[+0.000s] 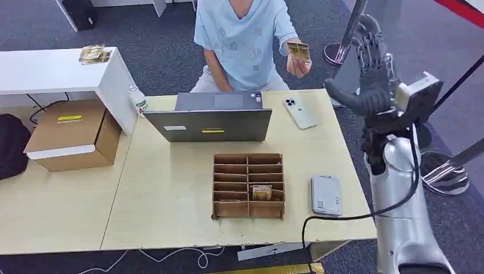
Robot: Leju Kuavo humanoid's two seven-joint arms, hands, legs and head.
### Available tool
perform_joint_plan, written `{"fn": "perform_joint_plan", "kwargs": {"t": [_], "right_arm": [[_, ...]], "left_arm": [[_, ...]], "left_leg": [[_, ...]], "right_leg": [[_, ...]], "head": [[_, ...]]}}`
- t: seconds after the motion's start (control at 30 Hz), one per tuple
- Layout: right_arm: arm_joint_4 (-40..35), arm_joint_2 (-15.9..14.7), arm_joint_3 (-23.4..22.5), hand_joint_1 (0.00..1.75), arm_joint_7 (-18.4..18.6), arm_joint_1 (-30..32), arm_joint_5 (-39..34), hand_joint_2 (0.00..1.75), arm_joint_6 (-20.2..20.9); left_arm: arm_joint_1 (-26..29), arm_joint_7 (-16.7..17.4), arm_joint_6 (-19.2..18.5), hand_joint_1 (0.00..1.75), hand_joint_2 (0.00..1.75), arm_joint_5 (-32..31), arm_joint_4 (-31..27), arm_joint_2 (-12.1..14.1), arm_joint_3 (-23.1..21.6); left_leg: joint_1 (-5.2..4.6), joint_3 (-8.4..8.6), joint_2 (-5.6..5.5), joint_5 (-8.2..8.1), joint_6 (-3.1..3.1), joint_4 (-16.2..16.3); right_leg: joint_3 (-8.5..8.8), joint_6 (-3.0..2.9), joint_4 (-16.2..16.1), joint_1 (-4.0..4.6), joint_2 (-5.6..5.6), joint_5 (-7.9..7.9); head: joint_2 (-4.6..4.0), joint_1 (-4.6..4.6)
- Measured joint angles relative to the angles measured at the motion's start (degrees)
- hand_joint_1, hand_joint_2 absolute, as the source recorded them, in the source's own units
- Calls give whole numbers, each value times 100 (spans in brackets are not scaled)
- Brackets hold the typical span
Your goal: Pass the card to the sensor for recognition and then transmit it.
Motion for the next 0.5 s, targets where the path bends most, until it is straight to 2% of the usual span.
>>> {"fn": "perform_joint_plan", "kwargs": {"t": [0.03,0.07,0.13,0.23,0.33,0.4,0.5], "right_arm": [[-258,-82,-7,0,-115,357,-33,175,-86],[-313,-101,-11,0,-147,432,-37,175,-107],[-825,-252,-59,0,-406,1252,-90,175,-250],[-1154,-315,-74,0,-559,1861,-75,175,-309],[-1503,-322,-46,0,-813,2617,287,175,-603],[-1650,-298,26,0,-943,3092,253,175,-753],[-1742,-132,144,0,-882,3573,195,175,-831]], "left_arm": [[4,0,9,0,0,0,0,-2,9],[7,0,11,0,0,0,0,-2,11],[37,24,31,0,0,-2,0,-9,57],[45,68,55,0,0,-4,2,-20,98],[40,94,90,0,0,-11,0,-26,125],[46,101,96,0,0,-13,0,-28,133],[39,111,96,0,0,-15,0,-28,133]], "left_leg": [[0,-1,-8,-2,-2,0],[0,0,-10,-2,-2,0],[-1,0,-8,-10,-5,-2],[-1,0,-6,-18,-5,-2],[-1,1,-6,-20,-2,-3],[-1,0,-7,-22,1,-3],[-1,2,2,-22,0,-5]], "right_leg": [[2,5,0,0,-6,-7],[2,5,0,0,-7,-7],[3,5,0,1,-6,-14],[4,3,0,0,-5,-16],[6,6,0,0,-7,-24],[7,5,0,0,-8,-24],[6,4,0,0,-1,-24]], "head": [[0,2],[0,0],[0,-2],[0,-2],[0,-2],[0,-4],[0,-4]]}}
